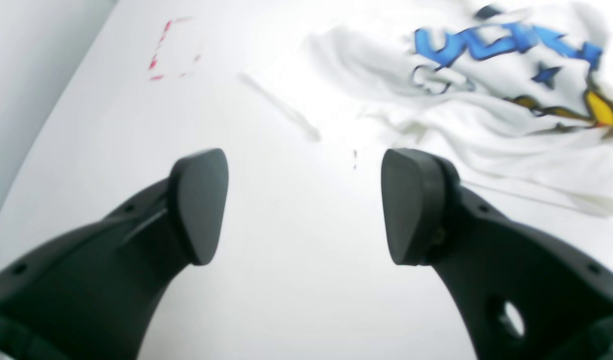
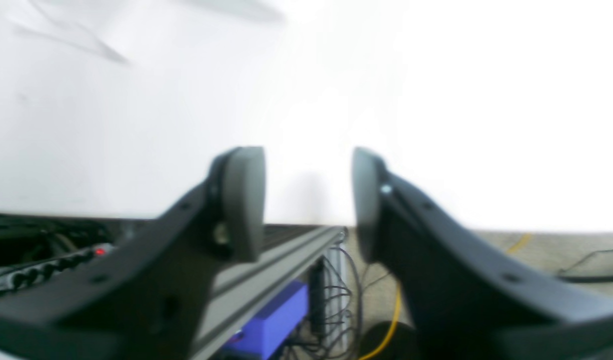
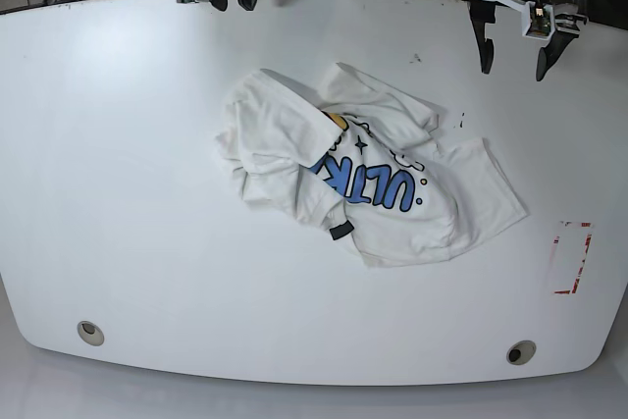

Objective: Fold the T-shirt properly
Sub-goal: 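Lower both grippers toward the crumpled white T-shirt, then grasp a bunched fold of the shirt with the right gripper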

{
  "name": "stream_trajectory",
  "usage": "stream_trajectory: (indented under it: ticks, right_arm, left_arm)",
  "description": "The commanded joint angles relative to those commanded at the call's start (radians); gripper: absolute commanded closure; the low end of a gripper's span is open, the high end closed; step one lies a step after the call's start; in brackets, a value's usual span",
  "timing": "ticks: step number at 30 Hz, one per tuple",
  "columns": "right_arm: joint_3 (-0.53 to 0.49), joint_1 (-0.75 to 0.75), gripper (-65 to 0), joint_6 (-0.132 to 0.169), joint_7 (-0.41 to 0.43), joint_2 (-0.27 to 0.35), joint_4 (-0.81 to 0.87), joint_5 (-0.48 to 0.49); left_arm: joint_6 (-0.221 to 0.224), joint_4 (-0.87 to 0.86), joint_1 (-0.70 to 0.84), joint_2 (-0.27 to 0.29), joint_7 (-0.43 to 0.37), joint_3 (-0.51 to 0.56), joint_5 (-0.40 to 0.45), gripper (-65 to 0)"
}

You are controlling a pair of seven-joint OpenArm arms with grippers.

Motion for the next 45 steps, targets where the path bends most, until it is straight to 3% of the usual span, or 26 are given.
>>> stream_trajectory:
  ticks: [6, 8, 16, 20, 28, 30, 38, 45]
  right_arm:
    - [-0.014, 0.012, -43.0, -0.006, 0.031, 0.001, 0.000, 0.010]
    - [-0.015, 0.017, -46.9, -0.006, 0.049, 0.003, 0.002, 0.000]
    - [-0.011, 0.110, -46.6, 0.001, 0.015, 0.005, -0.003, -0.008]
    - [0.003, 0.219, -45.0, 0.002, -0.068, 0.005, -0.005, -0.006]
    - [0.014, 0.349, -43.6, 0.004, -0.202, 0.004, -0.005, -0.005]
    - [0.027, 0.440, -43.6, -0.002, -0.334, 0.009, -0.011, 0.002]
    - [0.037, 0.537, -43.3, 0.002, -0.461, 0.013, -0.016, 0.002]
    - [0.024, 0.616, -44.2, 0.001, -0.511, 0.019, -0.028, -0.006]
  left_arm:
    - [-0.006, 0.005, -0.014, 0.000, -0.001, -0.001, 0.000, -46.6]
    - [-0.027, 0.003, -0.031, 0.003, 0.001, 0.001, 0.006, -51.1]
    - [-0.057, -0.005, -0.079, 0.000, 0.008, -0.004, 0.007, -52.2]
    - [-0.049, -0.026, -0.154, 0.002, 0.035, -0.002, 0.012, -48.4]
    - [-0.038, -0.081, -0.258, 0.005, 0.070, 0.001, 0.020, -46.8]
    - [-0.037, -0.128, -0.335, 0.001, 0.093, 0.013, 0.016, -44.7]
    - [-0.037, -0.144, -0.402, 0.001, 0.137, 0.004, 0.020, -45.0]
    - [-0.042, -0.133, -0.430, -0.010, 0.150, 0.006, 0.015, -46.2]
